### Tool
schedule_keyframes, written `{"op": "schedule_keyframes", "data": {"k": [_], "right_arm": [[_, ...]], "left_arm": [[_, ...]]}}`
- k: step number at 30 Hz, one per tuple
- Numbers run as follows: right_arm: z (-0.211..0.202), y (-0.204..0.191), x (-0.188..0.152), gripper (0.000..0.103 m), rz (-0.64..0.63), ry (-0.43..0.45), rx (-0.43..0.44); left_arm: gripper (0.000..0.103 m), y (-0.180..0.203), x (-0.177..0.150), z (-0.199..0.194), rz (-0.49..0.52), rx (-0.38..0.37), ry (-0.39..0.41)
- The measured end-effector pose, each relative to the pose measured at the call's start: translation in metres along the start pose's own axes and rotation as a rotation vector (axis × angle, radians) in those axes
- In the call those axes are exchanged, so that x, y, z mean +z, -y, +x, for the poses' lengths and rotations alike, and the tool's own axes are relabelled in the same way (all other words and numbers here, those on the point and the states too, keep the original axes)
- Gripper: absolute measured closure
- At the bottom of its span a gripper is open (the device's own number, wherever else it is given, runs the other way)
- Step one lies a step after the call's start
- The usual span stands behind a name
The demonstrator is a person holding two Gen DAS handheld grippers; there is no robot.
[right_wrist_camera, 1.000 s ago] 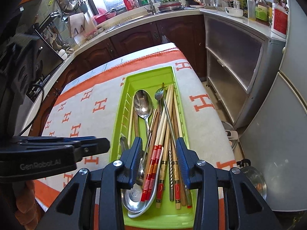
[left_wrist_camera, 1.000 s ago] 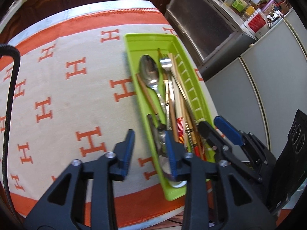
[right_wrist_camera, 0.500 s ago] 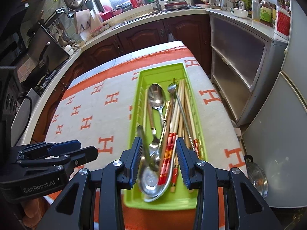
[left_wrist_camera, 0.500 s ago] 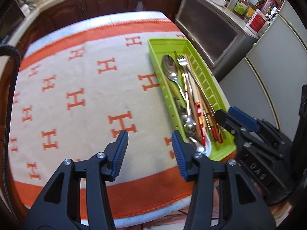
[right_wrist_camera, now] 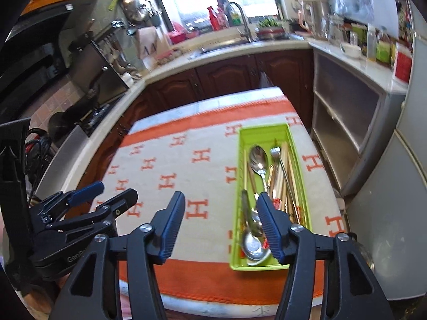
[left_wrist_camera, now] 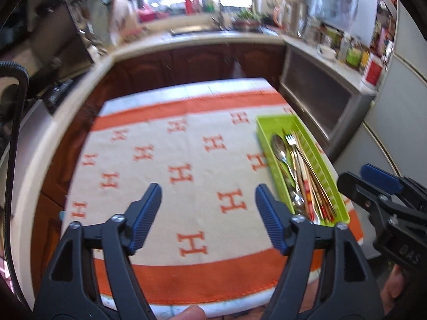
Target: Organize utensils
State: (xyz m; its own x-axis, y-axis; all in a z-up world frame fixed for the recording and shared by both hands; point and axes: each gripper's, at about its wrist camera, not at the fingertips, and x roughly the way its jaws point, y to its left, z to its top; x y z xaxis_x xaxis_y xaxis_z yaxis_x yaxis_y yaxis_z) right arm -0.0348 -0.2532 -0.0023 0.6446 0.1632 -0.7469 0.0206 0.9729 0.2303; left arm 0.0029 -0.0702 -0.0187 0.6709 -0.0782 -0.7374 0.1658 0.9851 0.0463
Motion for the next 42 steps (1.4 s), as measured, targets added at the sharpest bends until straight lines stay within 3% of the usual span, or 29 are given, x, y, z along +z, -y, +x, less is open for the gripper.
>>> {"op": "schedule_keyframes", "data": {"k": [6,14,42], "right_arm": [[-0.032,-0.032,0.006,0.036,-0.033,0.08,0.025],[-0.038,-0.052,0.003,0.035,-0.054,0.084,0.039],[-0.012,-0.053,-0.005,0.034,-0.045,0.028,0.052]], "left_arm": [[0.019,-0.024,-0.002,-0.035,-0.074,0.075,0.087],[0.019,-0.039,-0.015,-0.054,-0.127,0.129,0.12],[0.019,-0.045,-0.027,-0.044,-0.092,0.102,0.089]]}}
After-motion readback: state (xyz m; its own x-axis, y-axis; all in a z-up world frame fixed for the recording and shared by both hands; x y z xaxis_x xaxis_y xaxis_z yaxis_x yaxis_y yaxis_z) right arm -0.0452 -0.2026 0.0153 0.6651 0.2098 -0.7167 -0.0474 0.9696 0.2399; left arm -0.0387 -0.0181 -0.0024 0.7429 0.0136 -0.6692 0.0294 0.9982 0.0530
